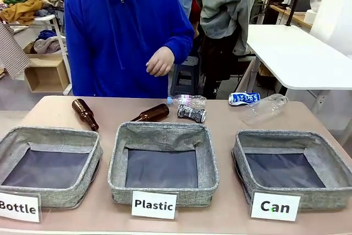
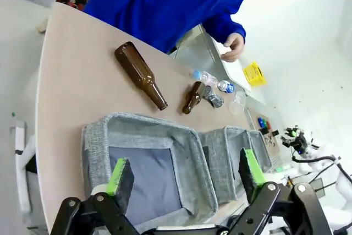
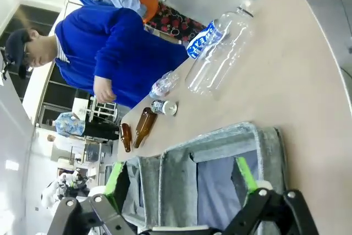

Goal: Sort the can waste into the basket.
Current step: Pick up the can waste from the table and place it in the right Fabric basket.

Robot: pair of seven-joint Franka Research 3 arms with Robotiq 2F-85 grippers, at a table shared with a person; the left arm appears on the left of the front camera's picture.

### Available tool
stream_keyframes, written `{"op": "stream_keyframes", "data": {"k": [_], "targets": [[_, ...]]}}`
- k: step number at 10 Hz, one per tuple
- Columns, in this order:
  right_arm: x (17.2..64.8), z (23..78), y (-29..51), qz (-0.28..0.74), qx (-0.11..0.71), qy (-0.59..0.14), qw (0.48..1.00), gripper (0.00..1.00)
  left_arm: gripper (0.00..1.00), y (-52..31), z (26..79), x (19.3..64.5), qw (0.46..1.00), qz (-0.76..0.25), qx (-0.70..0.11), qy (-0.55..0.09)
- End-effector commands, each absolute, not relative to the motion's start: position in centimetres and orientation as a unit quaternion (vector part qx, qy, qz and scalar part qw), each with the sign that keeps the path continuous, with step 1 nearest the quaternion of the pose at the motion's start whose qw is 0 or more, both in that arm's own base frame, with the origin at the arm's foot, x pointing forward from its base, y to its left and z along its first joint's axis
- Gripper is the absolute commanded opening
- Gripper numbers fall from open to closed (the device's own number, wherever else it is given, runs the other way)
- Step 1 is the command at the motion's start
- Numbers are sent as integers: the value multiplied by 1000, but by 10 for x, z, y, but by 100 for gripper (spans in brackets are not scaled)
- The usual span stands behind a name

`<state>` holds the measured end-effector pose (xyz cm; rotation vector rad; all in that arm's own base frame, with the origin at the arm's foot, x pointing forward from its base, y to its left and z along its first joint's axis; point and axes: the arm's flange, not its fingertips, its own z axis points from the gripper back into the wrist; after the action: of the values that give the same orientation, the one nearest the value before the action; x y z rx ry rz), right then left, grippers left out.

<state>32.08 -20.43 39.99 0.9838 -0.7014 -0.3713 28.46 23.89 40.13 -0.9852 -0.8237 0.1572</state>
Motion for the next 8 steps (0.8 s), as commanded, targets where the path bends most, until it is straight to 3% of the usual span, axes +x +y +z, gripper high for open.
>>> {"op": "stream_keyframes", "data": {"k": [1, 4, 8], "targets": [[319, 412, -204, -151, 454, -338, 810, 100, 100, 233, 415, 285, 805, 46, -449, -384], [321, 410, -199, -162, 458, -323, 812, 100, 100, 233, 415, 285, 805, 46, -449, -384], [402, 519, -59, 26, 292, -376, 879, 100, 100, 233, 415, 285, 805, 46, -449, -384]]}}
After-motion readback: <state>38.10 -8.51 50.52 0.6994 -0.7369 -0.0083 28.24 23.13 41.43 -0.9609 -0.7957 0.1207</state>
